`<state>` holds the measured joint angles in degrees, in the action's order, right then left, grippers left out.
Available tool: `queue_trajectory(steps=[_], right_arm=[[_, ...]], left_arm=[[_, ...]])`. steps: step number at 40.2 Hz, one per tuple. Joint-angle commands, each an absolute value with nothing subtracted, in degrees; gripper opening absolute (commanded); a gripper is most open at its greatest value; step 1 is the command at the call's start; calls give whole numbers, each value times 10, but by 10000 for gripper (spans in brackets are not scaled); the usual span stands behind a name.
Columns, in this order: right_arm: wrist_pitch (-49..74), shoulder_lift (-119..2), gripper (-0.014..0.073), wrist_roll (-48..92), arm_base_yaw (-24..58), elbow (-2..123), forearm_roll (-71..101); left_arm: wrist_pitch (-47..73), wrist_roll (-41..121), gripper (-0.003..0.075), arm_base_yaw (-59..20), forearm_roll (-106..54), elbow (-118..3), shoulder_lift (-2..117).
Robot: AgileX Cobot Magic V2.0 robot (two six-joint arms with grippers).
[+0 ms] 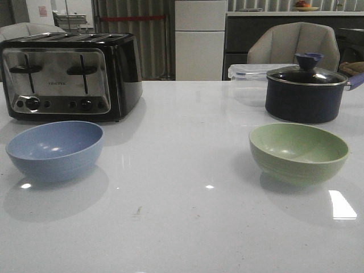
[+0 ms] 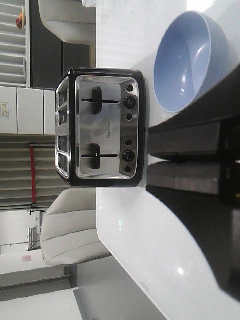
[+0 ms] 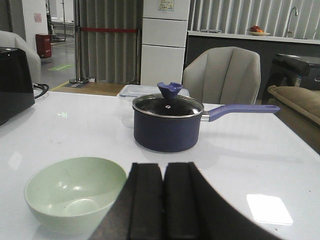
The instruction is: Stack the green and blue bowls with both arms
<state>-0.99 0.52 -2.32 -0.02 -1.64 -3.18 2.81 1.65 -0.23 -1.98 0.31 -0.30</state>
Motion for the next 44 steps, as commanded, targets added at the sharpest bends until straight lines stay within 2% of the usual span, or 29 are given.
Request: queue_trajectory(steps=[1, 21, 33, 37, 44], right_arm=[[-64, 17, 44, -18, -3, -13, -33], [-64, 17, 44, -18, -3, -13, -33], [-97, 17, 44, -18, -3, -12, -33], [-102, 17, 44, -18, -3, 12, -33], [-47, 13, 44, -18, -3, 113, -32]], left_arm=[[-21, 15, 98, -2, -24, 6, -13], [-21, 15, 98, -2, -24, 6, -13], [-80, 15, 98, -2, -18, 4, -13], [-107, 15, 98, -2, -18, -13, -13], [-82, 15, 98, -2, -18, -95, -9]])
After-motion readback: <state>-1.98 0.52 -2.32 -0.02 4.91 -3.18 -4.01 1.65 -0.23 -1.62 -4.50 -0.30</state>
